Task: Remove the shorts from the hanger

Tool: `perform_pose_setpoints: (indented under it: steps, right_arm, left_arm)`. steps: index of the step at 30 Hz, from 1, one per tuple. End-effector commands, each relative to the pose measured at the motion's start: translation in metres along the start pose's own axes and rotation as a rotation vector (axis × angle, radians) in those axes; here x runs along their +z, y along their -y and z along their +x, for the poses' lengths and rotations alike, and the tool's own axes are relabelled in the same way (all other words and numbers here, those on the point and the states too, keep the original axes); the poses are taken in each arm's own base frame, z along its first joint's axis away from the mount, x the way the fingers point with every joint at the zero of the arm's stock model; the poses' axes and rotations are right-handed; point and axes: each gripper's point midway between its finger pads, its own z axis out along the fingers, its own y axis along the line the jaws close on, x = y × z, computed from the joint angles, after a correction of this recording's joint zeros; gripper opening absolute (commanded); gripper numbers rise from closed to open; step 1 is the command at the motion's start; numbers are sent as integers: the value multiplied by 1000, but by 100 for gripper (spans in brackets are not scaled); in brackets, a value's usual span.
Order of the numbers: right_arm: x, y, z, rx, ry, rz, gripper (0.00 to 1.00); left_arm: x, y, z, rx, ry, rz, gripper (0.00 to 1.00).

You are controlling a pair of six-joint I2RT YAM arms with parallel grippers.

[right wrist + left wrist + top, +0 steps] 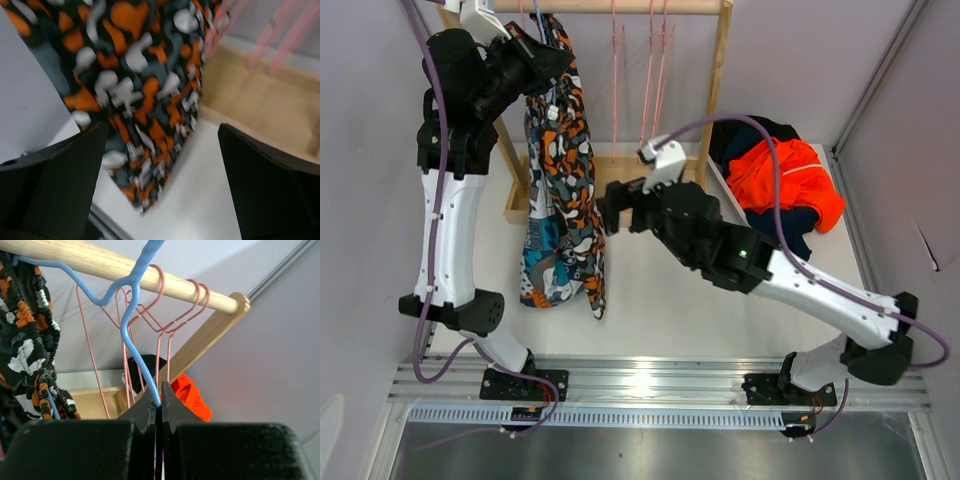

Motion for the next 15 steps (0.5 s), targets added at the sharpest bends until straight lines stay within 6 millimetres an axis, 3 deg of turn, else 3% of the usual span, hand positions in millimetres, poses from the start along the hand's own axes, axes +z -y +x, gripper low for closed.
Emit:
perform_pose_setpoints:
  steps: [1,2,3,4,6,10,15]
  right_arm:
    - [20,-35,-34,-10,83,-43,99]
    - [23,-41,-38,-6,91,-53,99]
    - [23,-48,-55,12,118,-66,99]
    - [32,-57,-49,13,105,-66,99]
    - [32,-69,-59,37,123,-88,99]
    - [38,-90,-48,41,107,-109,100]
    - [46,-98,-34,46,86,-111,99]
  left_arm:
    - [-31,56,-42,49,149,174,0]
    - [-33,54,-36,43,136,169,0]
    - [-35,54,-38,44,145,162,0]
    - [-35,53,-36,45,144,159,0]
    - [-39,57,-37,44,146,168,0]
    - [-42,61,-40,45,150,180,0]
    - [-44,63,-38,38,142,188,0]
